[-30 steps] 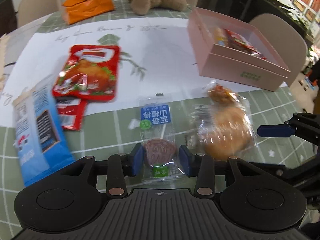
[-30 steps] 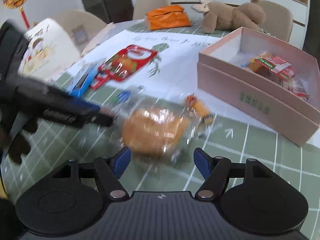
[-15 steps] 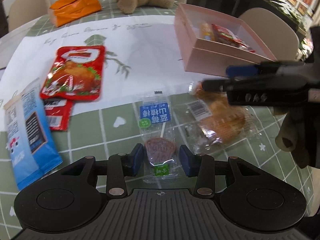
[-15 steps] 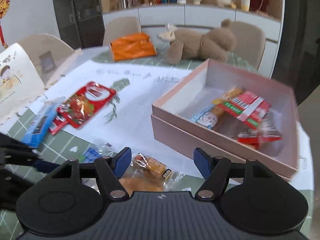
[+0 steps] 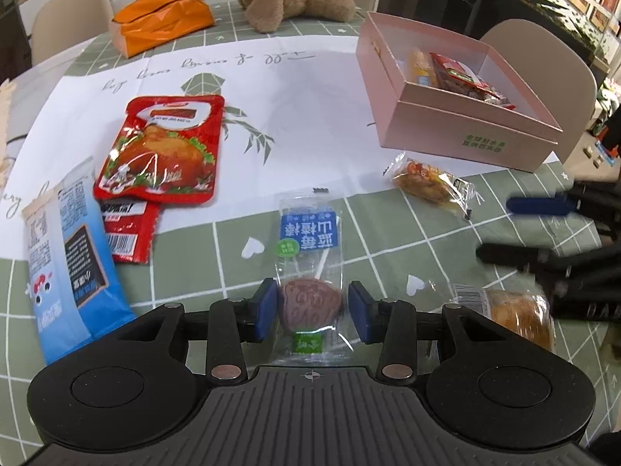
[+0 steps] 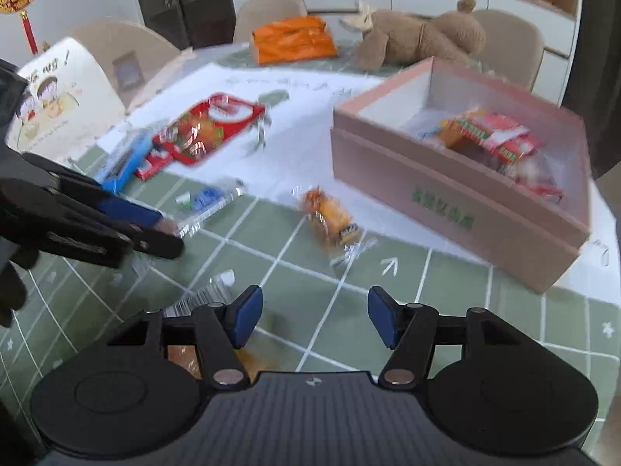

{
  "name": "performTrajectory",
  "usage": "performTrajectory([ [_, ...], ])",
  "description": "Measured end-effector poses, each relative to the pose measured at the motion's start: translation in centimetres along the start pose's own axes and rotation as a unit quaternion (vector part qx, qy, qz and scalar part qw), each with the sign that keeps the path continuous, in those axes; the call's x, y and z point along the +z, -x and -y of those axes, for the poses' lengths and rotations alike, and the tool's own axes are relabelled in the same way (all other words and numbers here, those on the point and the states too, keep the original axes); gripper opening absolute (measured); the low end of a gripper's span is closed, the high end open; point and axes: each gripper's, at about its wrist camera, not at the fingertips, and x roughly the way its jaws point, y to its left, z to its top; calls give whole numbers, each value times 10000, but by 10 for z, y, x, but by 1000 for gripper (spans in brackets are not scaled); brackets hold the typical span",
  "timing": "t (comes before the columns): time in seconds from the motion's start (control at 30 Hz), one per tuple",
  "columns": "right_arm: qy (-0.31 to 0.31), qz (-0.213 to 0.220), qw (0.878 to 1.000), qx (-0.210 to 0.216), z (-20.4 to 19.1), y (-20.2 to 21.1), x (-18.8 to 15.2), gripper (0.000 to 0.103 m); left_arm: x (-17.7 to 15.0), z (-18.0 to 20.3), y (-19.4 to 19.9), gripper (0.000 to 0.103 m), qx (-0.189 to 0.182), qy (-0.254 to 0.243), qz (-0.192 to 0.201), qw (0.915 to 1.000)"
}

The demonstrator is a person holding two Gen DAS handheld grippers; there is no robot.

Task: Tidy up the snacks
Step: 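Grasp a small orange wrapped snack with the right tool while the left tool holds the hawthorn packet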

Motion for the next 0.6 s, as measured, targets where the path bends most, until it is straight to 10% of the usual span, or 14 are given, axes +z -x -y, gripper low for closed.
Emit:
performTrajectory([
  [0.27,246,279,9978,-553,-4,-32,36,60,-6,6,2,45,34,-251,-27,9997],
  [0.4,115,-1,9992,-375,-3,-51,43,24,-10,5,6,45,-66,-234,-83,9997],
  [0.6,243,-68,9994,-235,-10,-33,35,20,-1,6,3,46,-35,-27,-264,9996],
])
